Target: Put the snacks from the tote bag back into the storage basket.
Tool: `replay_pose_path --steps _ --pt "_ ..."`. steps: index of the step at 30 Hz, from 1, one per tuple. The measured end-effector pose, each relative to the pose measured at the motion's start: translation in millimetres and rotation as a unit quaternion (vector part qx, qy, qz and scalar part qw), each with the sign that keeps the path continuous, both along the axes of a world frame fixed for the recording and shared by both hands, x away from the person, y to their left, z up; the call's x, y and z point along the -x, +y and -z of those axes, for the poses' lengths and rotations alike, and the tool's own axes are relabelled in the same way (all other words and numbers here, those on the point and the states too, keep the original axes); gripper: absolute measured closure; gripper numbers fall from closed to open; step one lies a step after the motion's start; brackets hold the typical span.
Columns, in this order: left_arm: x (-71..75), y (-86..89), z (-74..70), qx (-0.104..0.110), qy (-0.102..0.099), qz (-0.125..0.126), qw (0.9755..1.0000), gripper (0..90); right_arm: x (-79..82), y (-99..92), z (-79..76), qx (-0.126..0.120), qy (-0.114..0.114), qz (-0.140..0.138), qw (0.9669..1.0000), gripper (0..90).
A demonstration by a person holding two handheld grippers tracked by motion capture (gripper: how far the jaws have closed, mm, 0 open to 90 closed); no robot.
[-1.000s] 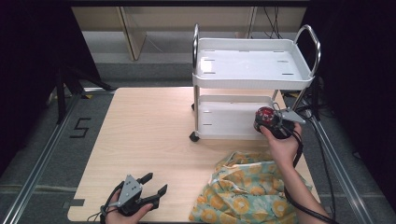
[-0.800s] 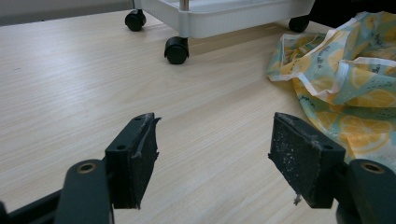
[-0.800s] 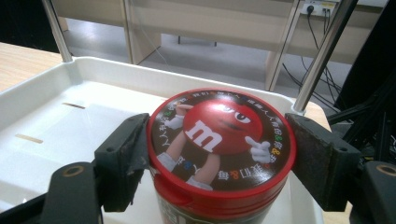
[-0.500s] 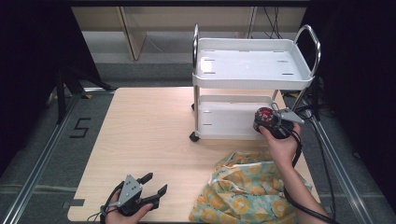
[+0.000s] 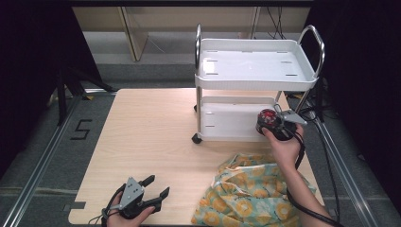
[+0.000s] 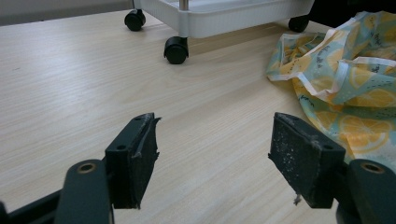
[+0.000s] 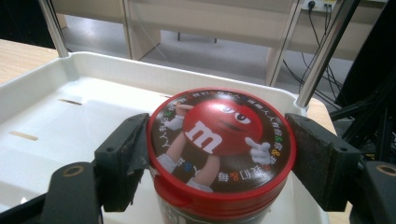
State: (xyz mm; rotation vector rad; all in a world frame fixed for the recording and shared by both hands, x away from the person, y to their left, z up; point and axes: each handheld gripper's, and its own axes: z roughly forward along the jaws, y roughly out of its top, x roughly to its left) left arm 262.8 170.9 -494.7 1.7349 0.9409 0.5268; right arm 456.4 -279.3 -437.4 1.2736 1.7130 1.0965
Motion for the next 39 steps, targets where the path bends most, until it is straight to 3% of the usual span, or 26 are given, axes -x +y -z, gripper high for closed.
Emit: replay_pose_path --steps 2,4,8,11,17,19,21,25,26,29,39 --pt "-0.8 0.6 0.0 -0.006 -0.004 0.006 1.0000 31.3 0.2 1.2 0.1 -0.006 0.004 0.003 1.0000 26.3" --pt "0.2 -0.7 0.3 0.003 0.003 -0.002 1.0000 31.4 -0.7 0.5 -0.4 0.001 0.004 -0.003 1.0000 26.3" --pt "-0.9 0.9 -0.1 -0.006 -0.005 0.006 1.0000 31.4 -2.1 3.0 0.5 -0.004 0.000 0.002 1.0000 26.3" --pt "-0.2 1.3 -1.0 -0.012 -0.003 0.003 0.9999 31.3 -1.7 3.5 0.2 0.001 0.009 0.006 0.9999 26.3" --pt "0.5 0.6 -0.9 -0.008 0.001 -0.001 1.0000 31.4 -2.8 3.9 2.0 0.005 0.011 0.001 0.9999 26.3" --pt "0.3 0.9 -0.9 -0.009 -0.001 0.001 1.0000 31.3 -2.9 4.4 3.7 -0.002 0.001 0.004 1.0000 26.3" --pt "0.4 0.7 -0.9 -0.008 0.000 0.000 1.0000 31.3 -3.0 4.5 4.2 -0.002 0.010 -0.001 0.9999 26.3" --pt "0.0 0.5 -0.4 -0.005 -0.001 0.001 1.0000 31.4 -4.0 5.2 6.3 0.000 0.009 0.000 1.0000 26.3" --pt "0.6 0.7 -1.0 -0.008 0.001 -0.001 1.0000 31.4 -5.0 4.1 6.4 0.010 0.005 -0.005 0.9999 26.3" --pt "0.0 1.2 -1.0 -0.011 -0.002 0.003 0.9999 31.3 -3.8 6.0 7.0 0.000 0.011 0.001 0.9999 26.3" --pt "0.5 0.6 -0.9 -0.008 0.001 0.000 1.0000 31.3 -4.5 6.4 11.0 0.003 0.020 -0.003 0.9998 26.3"
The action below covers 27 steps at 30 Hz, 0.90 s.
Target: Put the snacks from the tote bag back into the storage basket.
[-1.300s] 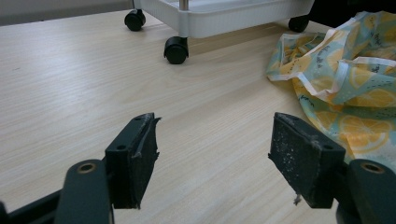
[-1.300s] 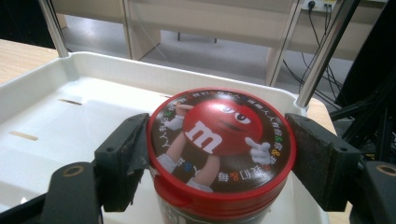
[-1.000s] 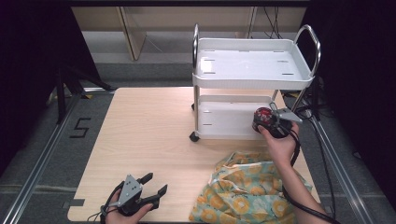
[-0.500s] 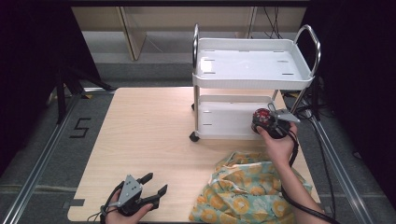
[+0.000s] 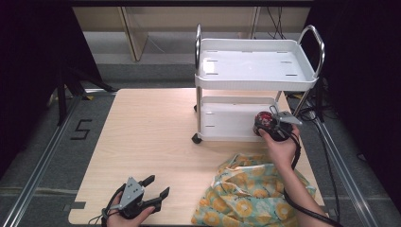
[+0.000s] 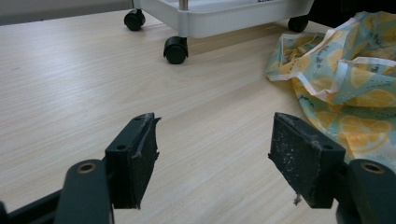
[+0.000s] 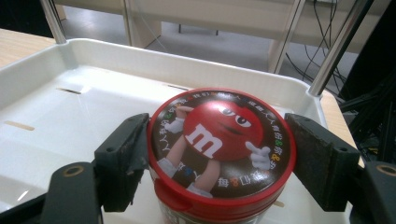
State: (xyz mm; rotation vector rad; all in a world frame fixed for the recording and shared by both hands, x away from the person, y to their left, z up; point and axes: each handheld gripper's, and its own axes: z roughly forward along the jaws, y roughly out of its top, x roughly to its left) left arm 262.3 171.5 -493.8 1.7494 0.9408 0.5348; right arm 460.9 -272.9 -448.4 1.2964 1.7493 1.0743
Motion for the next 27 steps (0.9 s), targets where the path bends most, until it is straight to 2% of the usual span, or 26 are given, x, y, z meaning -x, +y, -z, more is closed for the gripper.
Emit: replay_pose_path --steps 5,6,9,17,19,21,22,23,24,25,27 --pt "0.2 0.0 -0.2 0.000 0.000 0.000 1.0000 31.3 -0.8 2.2 4.5 -0.011 0.002 0.007 0.9999 26.2" --pt "-0.1 0.0 0.1 0.001 0.000 0.001 1.0000 31.3 0.6 3.2 3.9 -0.020 0.012 0.011 0.9997 26.2" --pt "0.0 -0.1 0.0 0.001 0.000 0.001 1.0000 31.4 -0.5 2.4 5.9 -0.012 0.009 0.008 0.9999 26.2" --pt "-0.6 -0.3 0.6 0.006 -0.003 0.004 1.0000 31.3 -0.3 2.2 5.8 -0.014 0.012 0.008 0.9998 26.2" --pt "0.6 -0.8 0.1 0.005 0.005 -0.003 1.0000 31.4 -0.2 2.2 5.6 -0.016 0.014 0.010 0.9997 26.2" --pt "-0.4 -0.6 0.7 0.007 -0.001 0.002 1.0000 31.3 -0.4 1.8 5.1 -0.021 0.015 0.009 0.9996 26.1" --pt "-0.6 -0.3 0.7 0.005 -0.002 0.003 1.0000 31.4 -1.4 0.6 5.9 -0.012 0.005 0.008 0.9999 26.0" --pt "-0.7 -0.3 0.7 0.005 -0.002 0.004 1.0000 31.3 -1.3 2.6 6.1 -0.023 0.010 0.015 0.9996 25.8" --pt "-0.8 -0.4 0.8 0.006 -0.002 0.004 1.0000 31.3 -1.9 -0.3 5.0 -0.013 0.014 0.004 0.9998 25.7" --pt "-0.8 0.1 0.2 -0.001 -0.001 0.004 1.0000 31.3 -1.2 1.1 4.4 -0.019 0.016 0.011 0.9996 25.7" --pt "-1.6 -0.1 0.8 0.000 -0.002 0.007 1.0000 31.3 -1.1 0.7 3.5 -0.018 0.017 0.013 0.9996 24.5"
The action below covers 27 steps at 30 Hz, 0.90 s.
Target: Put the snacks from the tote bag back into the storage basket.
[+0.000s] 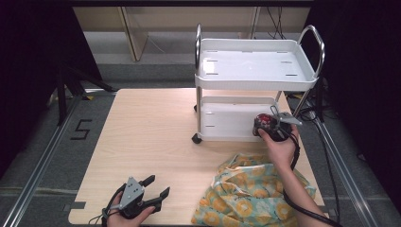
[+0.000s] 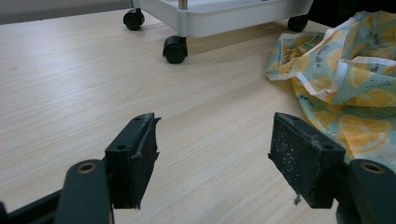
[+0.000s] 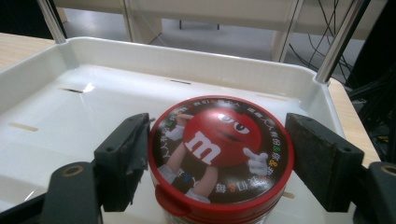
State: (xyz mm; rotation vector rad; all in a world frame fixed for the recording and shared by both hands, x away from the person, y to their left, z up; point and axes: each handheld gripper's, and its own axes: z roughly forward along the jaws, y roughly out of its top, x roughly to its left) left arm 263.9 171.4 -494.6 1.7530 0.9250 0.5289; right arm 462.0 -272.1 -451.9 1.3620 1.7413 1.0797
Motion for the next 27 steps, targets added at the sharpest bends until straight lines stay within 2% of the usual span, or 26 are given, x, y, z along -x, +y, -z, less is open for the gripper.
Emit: replay_pose_path --steps 2,4,5,6,7,8,12,14,18,19,20,21,22,27 --pt "0.0 -0.6 0.2 0.003 0.000 0.000 1.0000 31.3 1.0 1.0 -0.4 -0.013 -0.001 0.001 0.9999 22.6" --pt "-0.1 0.0 0.1 0.000 0.000 0.000 1.0000 31.3 2.6 0.7 -1.5 -0.007 0.010 0.005 0.9999 20.8" --pt "-0.1 -0.6 0.3 0.005 0.000 -0.001 1.0000 31.3 2.8 -0.1 -1.4 0.002 0.006 0.002 1.0000 19.9" --pt "-0.2 0.2 0.1 0.000 0.000 0.000 1.0000 31.3 3.6 -0.4 -1.6 0.002 0.004 -0.001 1.0000 19.3" --pt "-0.2 0.1 0.2 0.001 0.000 0.000 1.0000 31.4 2.9 -1.7 -1.7 0.014 -0.008 -0.004 0.9999 19.1" --pt "-0.3 -0.1 0.3 0.001 0.001 0.000 1.0000 31.3 4.4 0.5 -2.3 0.004 -0.004 0.000 1.0000 18.9" --pt "0.3 -0.5 0.1 -0.002 0.002 -0.001 1.0000 31.3 8.7 1.3 -6.7 0.004 -0.009 0.007 0.9999 18.8" --pt "0.3 -0.5 0.1 -0.003 0.002 0.000 1.0000 31.4 9.8 1.1 -7.0 0.009 -0.015 0.003 0.9998 18.8" --pt "-0.1 -0.3 0.1 0.001 0.000 0.000 1.0000 31.3 15.6 0.3 -8.4 0.008 -0.008 0.009 0.9999 18.8" --pt "0.0 -0.3 0.1 0.000 0.000 0.000 1.0000 31.3 15.0 -2.2 -9.0 0.022 -0.018 0.002 0.9996 18.8" --pt "0.0 -0.4 0.1 0.001 -0.001 0.000 1.0000 31.3 18.0 -0.4 -10.9 0.009 -0.006 0.012 0.9999 18.9" --pt "0.0 -0.4 0.0 0.001 0.000 0.000 1.0000 31.4 19.3 -0.5 -12.2 0.008 -0.005 0.011 0.9999 18.9" --pt "0.3 -0.8 0.1 0.002 0.001 -0.002 1.0000 31.4 20.0 -1.9 -12.8 0.008 -0.013 0.006 0.9999 18.9" --pt "0.3 -0.9 0.0 0.002 0.001 -0.002 1.0000 31.4 26.2 -3.3 -19.3 0.003 -0.012 0.006 0.9999 19.1"
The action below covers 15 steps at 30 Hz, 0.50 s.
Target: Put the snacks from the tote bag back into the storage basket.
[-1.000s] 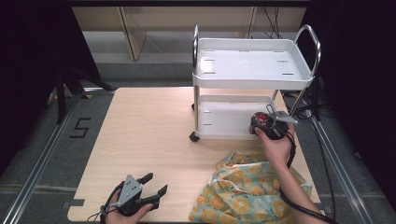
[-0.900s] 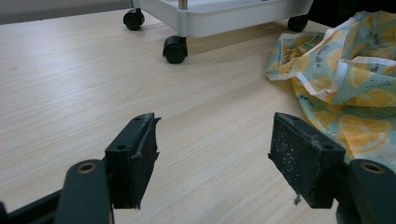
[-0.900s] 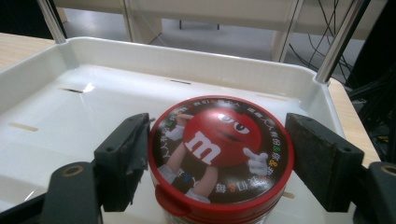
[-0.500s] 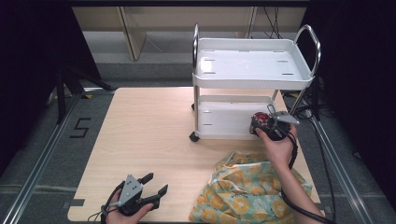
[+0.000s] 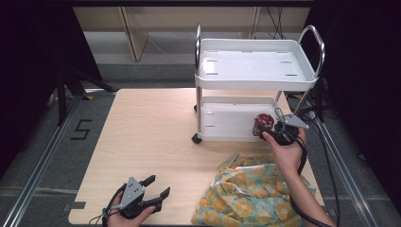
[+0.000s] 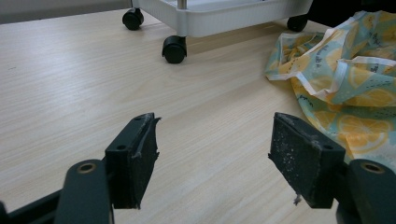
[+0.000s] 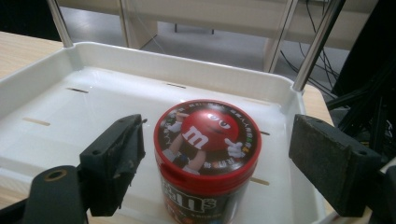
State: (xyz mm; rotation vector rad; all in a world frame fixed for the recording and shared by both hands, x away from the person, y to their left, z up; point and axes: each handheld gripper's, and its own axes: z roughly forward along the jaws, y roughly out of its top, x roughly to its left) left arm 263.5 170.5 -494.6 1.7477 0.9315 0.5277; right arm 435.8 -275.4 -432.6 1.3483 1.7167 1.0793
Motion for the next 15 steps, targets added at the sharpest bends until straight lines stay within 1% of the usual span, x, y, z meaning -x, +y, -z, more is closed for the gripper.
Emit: replay_pose_path --steps 1,2,3,4,6,8,9,10,11,14,15 --pt "0.1 -0.1 0.0 0.000 0.000 0.000 1.0000 31.3 2.0 -0.4 -1.2 -0.003 0.002 0.001 1.0000 19.3" --pt "0.1 -0.1 0.0 0.000 0.000 0.000 1.0000 31.3 2.6 -1.2 -1.7 0.001 0.003 0.000 1.0000 19.4" --pt "0.3 -0.2 0.1 0.000 0.001 0.000 1.0000 31.4 3.0 -1.5 -1.6 0.000 -0.003 -0.004 1.0000 19.7" --pt "0.3 -0.3 0.0 0.000 0.001 0.000 1.0000 31.4 5.2 -2.5 -3.4 0.005 0.004 -0.006 1.0000 20.0" --pt "0.3 -1.1 0.3 0.004 0.001 0.000 1.0000 31.3 7.9 -2.2 -4.3 0.001 0.001 -0.009 1.0000 20.0" --pt "0.4 -0.5 0.0 0.000 0.001 0.000 1.0000 31.4 10.4 -2.6 -5.5 0.004 0.007 -0.010 0.9999 20.0" --pt "0.5 -0.3 0.0 0.000 0.001 0.000 1.0000 31.4 10.5 -2.8 -5.2 0.005 0.000 -0.013 0.9999 20.1" --pt "0.2 -0.1 0.1 0.000 0.000 0.000 1.0000 31.4 12.8 -2.6 -6.3 0.005 0.006 -0.011 0.9999 20.1" --pt "0.1 -0.1 0.1 0.000 0.000 -0.001 1.0000 31.3 14.8 -2.7 -7.0 0.007 0.011 -0.015 0.9998 20.2" --pt "0.3 0.1 0.0 0.000 0.000 -0.001 1.0000 31.3 18.3 -2.4 -6.1 0.006 0.006 -0.022 0.9997 20.1" --pt "0.3 0.0 0.0 0.000 0.000 -0.001 1.0000 31.3 21.2 -3.1 -6.9 0.010 0.013 -0.029 0.9995 20.2"
